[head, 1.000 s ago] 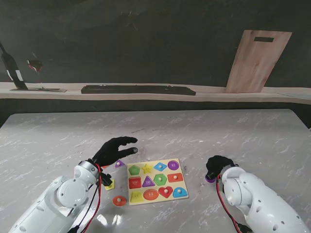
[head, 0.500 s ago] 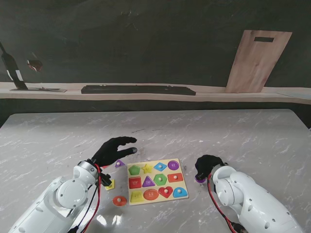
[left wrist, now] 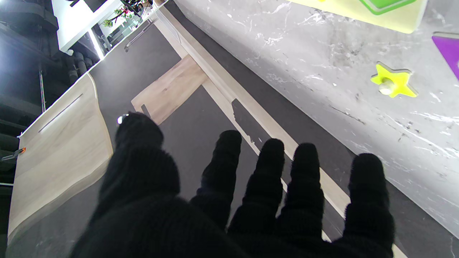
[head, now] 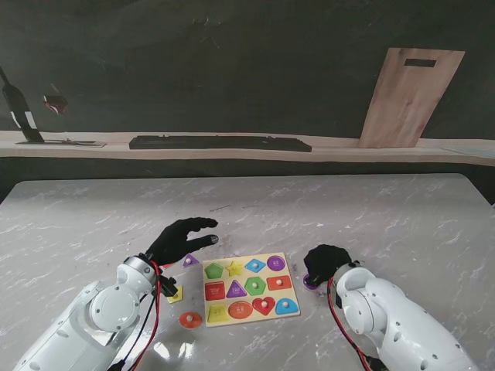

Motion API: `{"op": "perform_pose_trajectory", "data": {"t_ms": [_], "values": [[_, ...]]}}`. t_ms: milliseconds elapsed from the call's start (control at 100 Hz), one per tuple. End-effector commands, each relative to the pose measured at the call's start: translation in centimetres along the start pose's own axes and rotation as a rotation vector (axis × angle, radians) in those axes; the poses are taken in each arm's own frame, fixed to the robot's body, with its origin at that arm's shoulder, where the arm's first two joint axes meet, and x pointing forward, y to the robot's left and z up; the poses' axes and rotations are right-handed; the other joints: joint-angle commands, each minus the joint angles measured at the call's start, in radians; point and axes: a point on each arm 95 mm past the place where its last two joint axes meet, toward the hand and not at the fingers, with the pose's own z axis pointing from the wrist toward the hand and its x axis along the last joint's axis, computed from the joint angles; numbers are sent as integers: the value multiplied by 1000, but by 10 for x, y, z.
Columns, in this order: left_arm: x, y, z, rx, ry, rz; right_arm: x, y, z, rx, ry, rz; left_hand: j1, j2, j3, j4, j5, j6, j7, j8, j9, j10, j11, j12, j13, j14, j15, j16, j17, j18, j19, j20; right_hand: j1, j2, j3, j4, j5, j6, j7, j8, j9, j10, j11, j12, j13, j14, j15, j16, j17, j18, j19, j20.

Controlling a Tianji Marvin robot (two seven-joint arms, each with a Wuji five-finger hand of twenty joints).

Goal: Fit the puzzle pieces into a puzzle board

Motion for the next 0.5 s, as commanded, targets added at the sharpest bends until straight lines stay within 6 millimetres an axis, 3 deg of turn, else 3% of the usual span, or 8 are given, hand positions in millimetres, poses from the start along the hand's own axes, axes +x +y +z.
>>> {"op": "perform_pose_trajectory", "data": {"t_ms": [0,200,490], "values": [[1,0,0,1,5,-4,13,10,3,-31,33,5,-8,31,-9,33,20,-21,-4,11,9,-3,-1,9,12,7,22,9,-13,-167,17,-1,84,-19,50,9,17,-130,11,-3,40,53,42,9,36,-76,37,16,24,10,42,4],[1,-1,-1,8,6,-4,27,25,19,-69,76,4,-8,31,-9,33,20,-21,-4,10,10,-3,-1,9,13,8,22,10,-12,-166,18,-1,81,-14,48,13,16,-133,10,-2,40,50,43,10,36,-80,39,16,27,8,42,4],[1,-2,-1,13,8,-6,48,31,44,-66,105,20,-6,31,-8,34,20,-19,-5,10,9,-2,-2,8,11,9,22,10,-13,-166,17,-2,78,-6,43,18,11,-138,8,1,38,45,42,10,36,-84,36,15,27,3,42,4]]}}
